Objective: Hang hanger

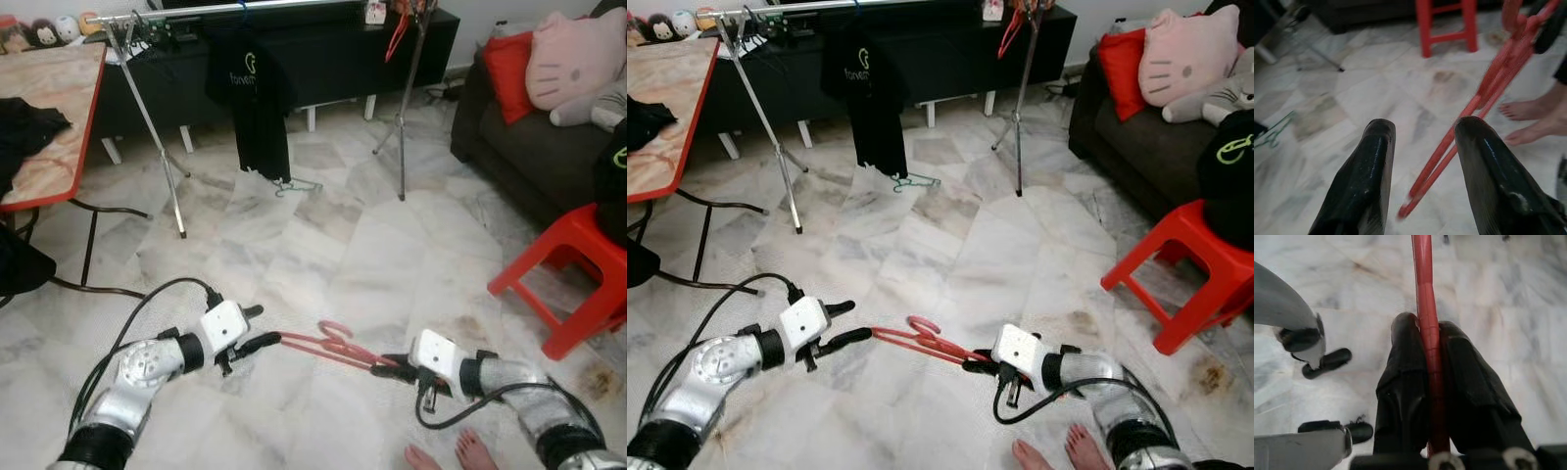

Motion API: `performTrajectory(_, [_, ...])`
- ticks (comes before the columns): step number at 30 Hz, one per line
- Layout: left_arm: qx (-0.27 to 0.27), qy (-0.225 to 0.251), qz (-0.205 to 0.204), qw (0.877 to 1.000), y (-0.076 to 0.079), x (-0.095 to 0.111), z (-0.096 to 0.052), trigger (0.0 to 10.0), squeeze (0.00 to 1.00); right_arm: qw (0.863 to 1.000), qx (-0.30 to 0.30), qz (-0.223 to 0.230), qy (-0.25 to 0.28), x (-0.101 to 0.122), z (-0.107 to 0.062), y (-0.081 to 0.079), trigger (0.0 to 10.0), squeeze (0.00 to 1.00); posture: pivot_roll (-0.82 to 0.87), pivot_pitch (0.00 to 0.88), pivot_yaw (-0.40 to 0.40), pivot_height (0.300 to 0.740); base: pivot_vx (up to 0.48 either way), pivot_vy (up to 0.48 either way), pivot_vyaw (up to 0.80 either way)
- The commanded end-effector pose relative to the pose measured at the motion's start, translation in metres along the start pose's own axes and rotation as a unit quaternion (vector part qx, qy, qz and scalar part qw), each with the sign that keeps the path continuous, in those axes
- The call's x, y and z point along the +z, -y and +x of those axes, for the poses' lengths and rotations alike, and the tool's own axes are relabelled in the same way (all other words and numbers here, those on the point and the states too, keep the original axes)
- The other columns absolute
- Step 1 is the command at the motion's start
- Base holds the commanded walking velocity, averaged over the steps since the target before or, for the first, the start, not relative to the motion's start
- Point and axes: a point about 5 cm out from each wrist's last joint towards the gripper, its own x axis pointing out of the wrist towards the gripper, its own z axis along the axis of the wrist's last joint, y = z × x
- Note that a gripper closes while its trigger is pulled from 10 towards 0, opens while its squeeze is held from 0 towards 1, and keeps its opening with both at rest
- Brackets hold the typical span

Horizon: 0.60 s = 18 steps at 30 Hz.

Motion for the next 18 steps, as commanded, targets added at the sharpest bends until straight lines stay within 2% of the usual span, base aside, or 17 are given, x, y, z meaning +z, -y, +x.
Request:
performTrajectory(1, [-0.048,0.000,-0.020,0.999,0.006,0.005,-0.003,10.0,0.00,0.999,0.032,-0.009,0.016,0.012,-0.004,0.006,10.0,0.00,-0.01,0.082,-0.020,0.740,0.000,0.000,0.00])
performTrajectory(2, [-0.088,-0.003,-0.032,0.996,0.010,0.010,-0.006,10.0,0.00,0.998,0.058,-0.015,0.016,0.016,-0.007,0.007,10.0,0.00,0.00,0.082,-0.024,0.740,0.000,0.000,0.00])
performTrajectory(3, [-0.102,-0.005,-0.035,0.994,0.012,0.011,-0.007,10.0,0.00,0.998,0.067,-0.018,0.015,0.017,-0.008,0.007,10.0,0.00,0.00,0.082,-0.024,0.740,0.000,0.000,0.00])
performTrajectory(6, [-0.121,-0.012,-0.037,0.992,0.014,0.012,-0.008,10.0,0.00,0.997,0.079,-0.022,0.011,0.017,-0.009,0.006,10.0,0.00,0.00,0.082,-0.024,0.740,0.000,0.000,0.00])
performTrajectory(10, [-0.174,-0.031,-0.052,0.983,0.022,0.012,-0.011,10.0,0.00,0.992,0.121,-0.028,-0.006,0.016,-0.008,0.002,10.0,0.00,0.00,0.076,-0.034,0.740,0.000,0.000,0.00])
performTrajectory(15, [-0.210,-0.032,-0.087,0.973,0.028,0.021,-0.010,10.0,0.00,0.989,0.145,-0.019,-0.007,0.018,0.010,-0.006,10.0,0.00,0.01,0.073,-0.048,0.740,0.000,0.000,0.00])
performTrajectory(18, [-0.218,-0.040,-0.089,0.971,0.030,0.021,-0.010,10.0,0.00,0.989,0.147,-0.015,0.001,0.022,0.017,-0.006,10.0,0.00,0.02,0.071,-0.060,0.740,0.000,0.000,0.00])
